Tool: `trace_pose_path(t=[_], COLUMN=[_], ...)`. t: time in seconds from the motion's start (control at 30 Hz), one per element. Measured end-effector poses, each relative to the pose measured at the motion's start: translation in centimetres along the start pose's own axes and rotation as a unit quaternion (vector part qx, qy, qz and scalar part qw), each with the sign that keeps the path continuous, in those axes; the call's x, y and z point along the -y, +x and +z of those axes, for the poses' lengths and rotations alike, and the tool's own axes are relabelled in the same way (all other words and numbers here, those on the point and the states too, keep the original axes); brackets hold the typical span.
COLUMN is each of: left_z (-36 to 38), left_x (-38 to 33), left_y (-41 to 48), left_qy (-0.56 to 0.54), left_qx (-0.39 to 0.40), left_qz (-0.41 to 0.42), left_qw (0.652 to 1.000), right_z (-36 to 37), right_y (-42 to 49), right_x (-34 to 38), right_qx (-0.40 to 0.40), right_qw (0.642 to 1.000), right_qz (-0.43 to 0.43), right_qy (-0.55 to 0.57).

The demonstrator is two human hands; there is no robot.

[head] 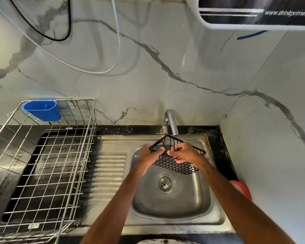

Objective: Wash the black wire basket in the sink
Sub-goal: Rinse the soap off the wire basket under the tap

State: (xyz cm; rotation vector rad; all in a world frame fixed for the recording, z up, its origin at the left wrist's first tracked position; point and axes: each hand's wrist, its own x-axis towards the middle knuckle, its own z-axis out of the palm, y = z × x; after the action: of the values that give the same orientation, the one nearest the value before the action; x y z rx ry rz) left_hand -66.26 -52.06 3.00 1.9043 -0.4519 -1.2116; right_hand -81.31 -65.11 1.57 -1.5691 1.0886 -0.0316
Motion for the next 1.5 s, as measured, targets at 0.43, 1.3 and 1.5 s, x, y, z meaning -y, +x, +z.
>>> trace_pose_path(t=[0.43,1.3,1.5], left_z=[1.8,1.6,0.0], left_x=[-2.6,1.3,0.7], left_y=[1.5,6.8,5.2], left_qy=[0.041,-0.008,0.005], left_qx=[0.096,0.05,0.049], left_qz=[-0.112,-0.25,-0.213], left_qw=[0.988,0.967,0.976], right_z=[-1.6,4.1,0.5], right_y=[-0.4,2.1,3.8], right_x=[-1.4,-1.3,-3.7], right_qx=[0.011,0.036,0.02], right_qw=[0.997,0.963,0.981], right_qz=[-0.056,-0.183,-0.061], right_qy=[-0.054,-0.194,-0.182])
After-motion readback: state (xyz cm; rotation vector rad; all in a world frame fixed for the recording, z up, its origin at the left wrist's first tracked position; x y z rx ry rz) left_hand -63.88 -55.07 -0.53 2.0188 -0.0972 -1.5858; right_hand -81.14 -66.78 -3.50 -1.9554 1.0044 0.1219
